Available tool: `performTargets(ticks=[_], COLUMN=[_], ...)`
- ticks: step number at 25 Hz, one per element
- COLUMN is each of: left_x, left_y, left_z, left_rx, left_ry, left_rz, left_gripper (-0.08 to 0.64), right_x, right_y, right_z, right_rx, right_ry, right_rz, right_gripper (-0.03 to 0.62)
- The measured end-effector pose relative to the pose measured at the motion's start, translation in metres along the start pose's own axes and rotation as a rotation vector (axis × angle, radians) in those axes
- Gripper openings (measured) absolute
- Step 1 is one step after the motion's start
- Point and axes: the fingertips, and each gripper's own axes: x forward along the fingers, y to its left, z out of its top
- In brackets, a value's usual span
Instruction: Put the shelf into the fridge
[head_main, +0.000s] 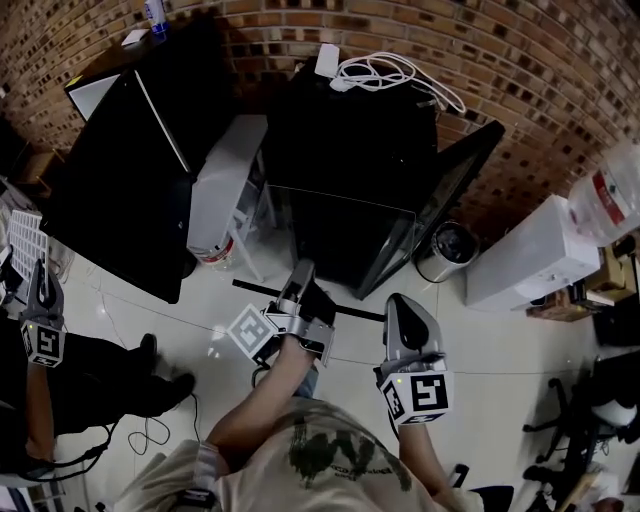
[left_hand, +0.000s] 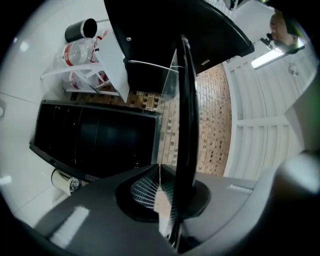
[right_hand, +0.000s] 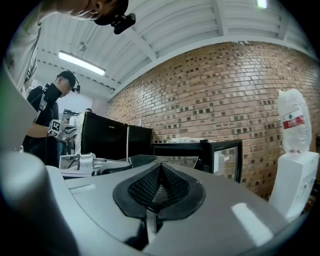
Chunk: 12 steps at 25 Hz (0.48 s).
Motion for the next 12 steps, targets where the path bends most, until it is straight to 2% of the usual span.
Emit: performTargets(ticks=[12], left_x=[0.066], left_y=[0.033], left_z=[0.038], left_rx=[-0.010], left_ry=[0.036], left_rz=[0.043], left_gripper=[0.015], right_x=[0.084], right_y=[-0.026], right_z=[0.000], right_rx=[0.005], right_ry=[0.047], right_rz=[-0.049], right_gripper=[0.000])
